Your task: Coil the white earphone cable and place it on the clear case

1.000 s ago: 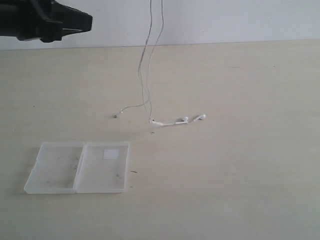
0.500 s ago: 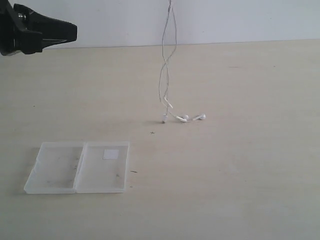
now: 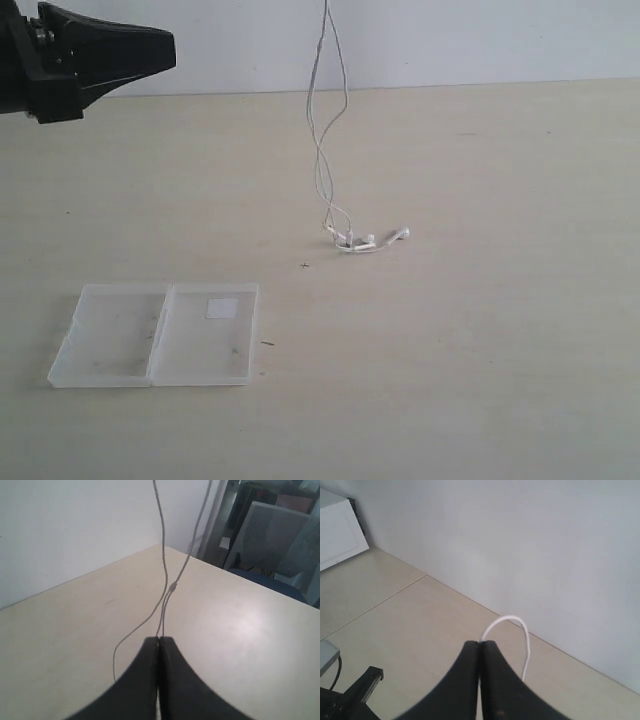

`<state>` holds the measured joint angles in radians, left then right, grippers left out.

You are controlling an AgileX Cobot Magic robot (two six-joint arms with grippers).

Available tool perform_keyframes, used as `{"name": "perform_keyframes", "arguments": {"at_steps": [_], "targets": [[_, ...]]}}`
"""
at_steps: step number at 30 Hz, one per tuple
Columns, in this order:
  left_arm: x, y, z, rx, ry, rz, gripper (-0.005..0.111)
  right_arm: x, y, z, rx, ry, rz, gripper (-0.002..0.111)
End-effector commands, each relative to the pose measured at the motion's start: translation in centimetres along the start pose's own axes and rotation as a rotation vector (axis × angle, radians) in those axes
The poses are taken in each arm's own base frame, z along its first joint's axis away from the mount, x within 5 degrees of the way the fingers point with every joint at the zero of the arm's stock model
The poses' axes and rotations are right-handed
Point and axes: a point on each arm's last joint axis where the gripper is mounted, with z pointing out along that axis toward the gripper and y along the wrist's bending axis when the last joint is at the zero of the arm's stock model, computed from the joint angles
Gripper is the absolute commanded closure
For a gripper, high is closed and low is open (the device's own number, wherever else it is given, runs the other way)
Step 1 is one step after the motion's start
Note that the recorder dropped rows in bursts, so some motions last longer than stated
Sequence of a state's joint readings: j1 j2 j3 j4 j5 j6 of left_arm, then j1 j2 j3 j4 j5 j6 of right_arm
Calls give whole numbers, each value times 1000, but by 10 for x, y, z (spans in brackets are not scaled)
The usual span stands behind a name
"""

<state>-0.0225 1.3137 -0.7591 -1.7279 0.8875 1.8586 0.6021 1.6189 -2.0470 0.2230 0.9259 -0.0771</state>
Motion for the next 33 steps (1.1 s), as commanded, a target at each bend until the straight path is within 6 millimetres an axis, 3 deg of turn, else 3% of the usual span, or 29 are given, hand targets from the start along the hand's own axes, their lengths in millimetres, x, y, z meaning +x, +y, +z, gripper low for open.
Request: {"name": "perform_keyframes", "arguments": {"at_steps": [1,7,9,20,33], "targets": [[2,5,7,22,-1,-4,95,4,-3,12,-2,35,5,108],[3,8,34,82,26,-9,46,3,-4,16,-3,15,8,108],[2,11,43,97,32,-15,37,3,-4,16,-3,17,8,108],[1,27,67,114,43,-56,36,4,-4,15,-3,29,0,108],[-3,24,73,208,-11,196,36,5,-4,14,-1,38,-15,108]]}}
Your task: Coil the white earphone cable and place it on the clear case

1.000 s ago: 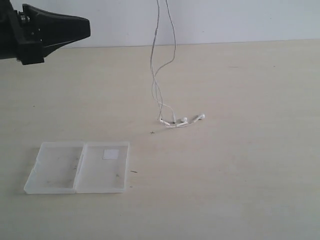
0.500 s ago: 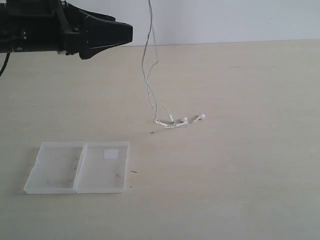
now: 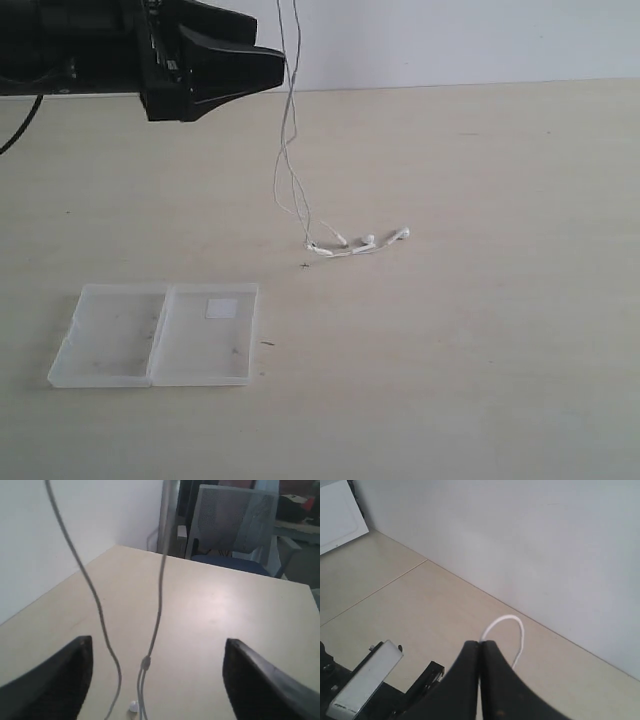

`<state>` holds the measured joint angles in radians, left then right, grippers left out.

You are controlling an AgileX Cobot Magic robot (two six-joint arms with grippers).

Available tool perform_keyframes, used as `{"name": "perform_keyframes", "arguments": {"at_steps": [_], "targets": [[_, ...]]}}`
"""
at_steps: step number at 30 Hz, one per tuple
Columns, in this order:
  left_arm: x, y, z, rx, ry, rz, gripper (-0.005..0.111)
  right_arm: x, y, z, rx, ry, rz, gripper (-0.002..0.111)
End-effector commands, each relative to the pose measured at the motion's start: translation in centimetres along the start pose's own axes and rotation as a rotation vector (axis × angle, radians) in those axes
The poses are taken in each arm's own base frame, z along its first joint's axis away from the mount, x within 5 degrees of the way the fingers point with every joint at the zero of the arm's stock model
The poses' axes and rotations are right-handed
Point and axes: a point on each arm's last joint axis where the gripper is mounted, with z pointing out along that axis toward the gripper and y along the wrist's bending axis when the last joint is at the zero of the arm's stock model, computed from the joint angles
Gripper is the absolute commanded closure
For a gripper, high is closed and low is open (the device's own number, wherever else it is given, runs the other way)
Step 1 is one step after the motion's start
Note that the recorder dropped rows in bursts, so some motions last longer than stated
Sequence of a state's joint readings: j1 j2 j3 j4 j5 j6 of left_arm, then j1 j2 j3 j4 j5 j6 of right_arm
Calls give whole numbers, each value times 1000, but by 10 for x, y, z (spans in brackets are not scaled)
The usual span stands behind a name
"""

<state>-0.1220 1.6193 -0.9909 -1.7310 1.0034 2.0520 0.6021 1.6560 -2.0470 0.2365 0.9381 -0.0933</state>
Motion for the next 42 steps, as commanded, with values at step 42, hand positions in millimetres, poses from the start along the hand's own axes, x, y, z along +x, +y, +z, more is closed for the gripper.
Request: {"name": "perform_keyframes", "arguments": {"at_steps": [42], "targets": [[45,36,75,145,26,-39,38,-1,-2,-4,11,7,-47,108]]}}
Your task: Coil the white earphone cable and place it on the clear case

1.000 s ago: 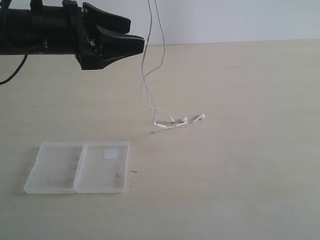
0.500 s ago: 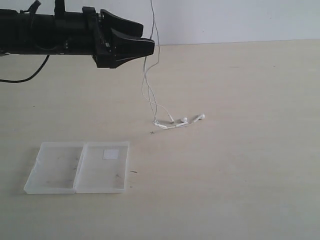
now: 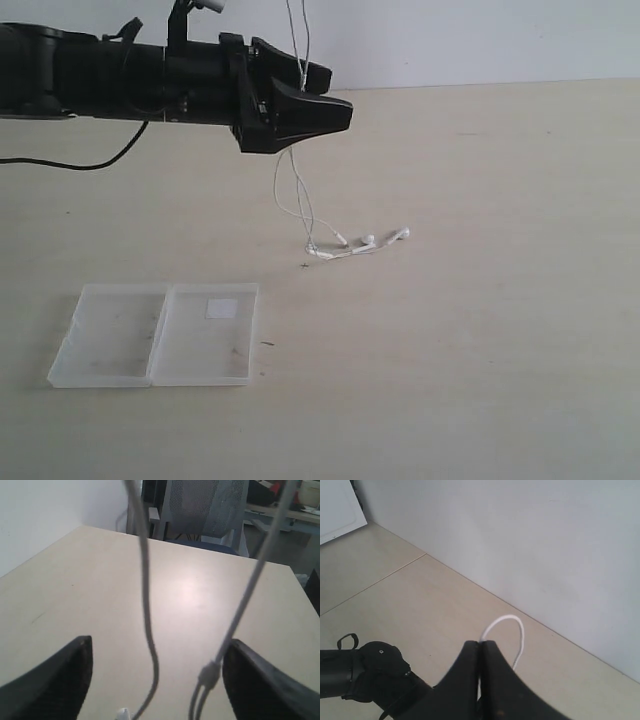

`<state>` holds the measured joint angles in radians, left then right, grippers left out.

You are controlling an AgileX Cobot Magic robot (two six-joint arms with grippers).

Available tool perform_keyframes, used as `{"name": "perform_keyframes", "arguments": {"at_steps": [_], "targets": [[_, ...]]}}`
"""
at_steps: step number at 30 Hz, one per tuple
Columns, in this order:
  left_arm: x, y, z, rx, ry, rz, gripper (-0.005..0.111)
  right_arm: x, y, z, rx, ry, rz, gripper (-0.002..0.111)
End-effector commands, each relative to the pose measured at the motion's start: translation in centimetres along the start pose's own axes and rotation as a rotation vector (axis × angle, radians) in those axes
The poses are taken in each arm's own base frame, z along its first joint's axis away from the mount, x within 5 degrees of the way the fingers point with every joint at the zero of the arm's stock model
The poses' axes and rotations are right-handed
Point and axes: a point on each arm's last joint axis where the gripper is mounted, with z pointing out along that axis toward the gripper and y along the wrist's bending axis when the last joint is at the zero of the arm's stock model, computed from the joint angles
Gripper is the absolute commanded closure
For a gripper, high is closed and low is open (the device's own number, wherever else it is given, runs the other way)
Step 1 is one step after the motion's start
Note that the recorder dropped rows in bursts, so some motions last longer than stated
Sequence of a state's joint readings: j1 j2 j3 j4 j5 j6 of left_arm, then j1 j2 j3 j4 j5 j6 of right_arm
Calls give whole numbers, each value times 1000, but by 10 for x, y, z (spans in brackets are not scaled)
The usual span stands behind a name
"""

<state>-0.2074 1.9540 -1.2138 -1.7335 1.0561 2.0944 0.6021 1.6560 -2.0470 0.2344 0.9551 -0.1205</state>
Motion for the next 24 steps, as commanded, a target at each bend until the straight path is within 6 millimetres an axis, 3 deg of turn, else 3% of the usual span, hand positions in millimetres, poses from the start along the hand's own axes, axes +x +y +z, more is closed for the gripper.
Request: {"name": "perform_keyframes", "arguments": {"at_steps": [1,11,19,24], "targets": [[-1,0,2,5,-13,0,39,-2,-2,-4,13,-10,-19,108],[-1,1,1,3,-13,0,48,-2,-4,-4,34,-7,-34,108],[-1,1,1,3,-13,0,84,-2,-6,-4,54,-5,-43,108],[-1,1,1,3,-13,0,96,-2,-7,-4,71,-1,-55,108]]}}
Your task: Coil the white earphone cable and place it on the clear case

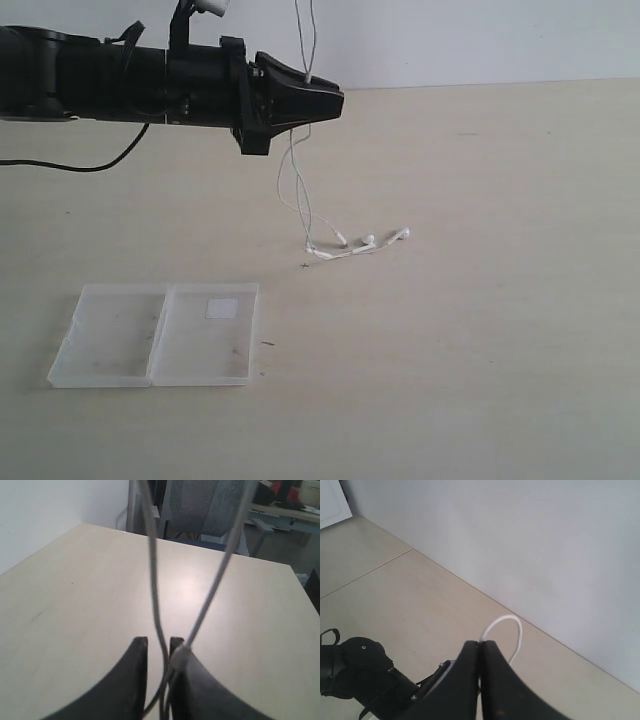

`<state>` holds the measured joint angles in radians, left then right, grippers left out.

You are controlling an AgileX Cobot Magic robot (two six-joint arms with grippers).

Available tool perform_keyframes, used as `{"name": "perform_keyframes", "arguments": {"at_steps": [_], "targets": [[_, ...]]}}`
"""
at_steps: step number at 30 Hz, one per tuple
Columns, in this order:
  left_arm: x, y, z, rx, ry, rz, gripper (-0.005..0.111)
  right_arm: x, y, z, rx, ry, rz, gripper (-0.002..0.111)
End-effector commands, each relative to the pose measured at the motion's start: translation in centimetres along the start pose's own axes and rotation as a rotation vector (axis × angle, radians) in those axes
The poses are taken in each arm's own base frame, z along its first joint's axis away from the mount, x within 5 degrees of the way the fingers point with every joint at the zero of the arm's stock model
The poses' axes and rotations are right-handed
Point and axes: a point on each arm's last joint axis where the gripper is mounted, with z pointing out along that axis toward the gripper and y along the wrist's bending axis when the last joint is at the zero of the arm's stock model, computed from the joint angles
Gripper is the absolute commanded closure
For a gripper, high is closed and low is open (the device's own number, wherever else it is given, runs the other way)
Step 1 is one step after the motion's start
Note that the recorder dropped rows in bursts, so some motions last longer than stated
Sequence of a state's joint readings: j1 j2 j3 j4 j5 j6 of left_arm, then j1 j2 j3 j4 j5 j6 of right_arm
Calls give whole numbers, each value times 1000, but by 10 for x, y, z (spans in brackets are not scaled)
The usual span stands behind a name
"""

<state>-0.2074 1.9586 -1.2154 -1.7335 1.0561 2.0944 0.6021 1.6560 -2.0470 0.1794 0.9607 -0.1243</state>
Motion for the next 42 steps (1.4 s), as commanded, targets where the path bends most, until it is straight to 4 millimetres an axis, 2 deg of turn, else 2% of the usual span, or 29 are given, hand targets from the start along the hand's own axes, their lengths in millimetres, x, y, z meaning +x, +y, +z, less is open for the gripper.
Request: {"name": "perform_keyframes", "arguments": {"at_steps": [1,5,12,18,26,32,42], "targets": [[-3,0,1,2,-14,2,98,-2,-4,-4,29,-8,-21,108],[-3,2,-3,-7,-16,2,107,-1,-5,-4,45,8,-32,108],[-10,10,-20,-30,-46,-25,107,0,-14,-8,145,25,-48,108],[-19,10,-35,-16,-54,-84,107,1,-14,-7,150,30,-49,108],[-42,3,-55,-44,-50,-57,107,5,-22,-1,168,0,-25,108],[-54,-5,-62,-72,-22,-27,107,-3,-19,-11,161,-85,-9,108],[-64,-12,-66,-71,-22,-28,107,17,-22,-13,200,-61,8,108]]}}
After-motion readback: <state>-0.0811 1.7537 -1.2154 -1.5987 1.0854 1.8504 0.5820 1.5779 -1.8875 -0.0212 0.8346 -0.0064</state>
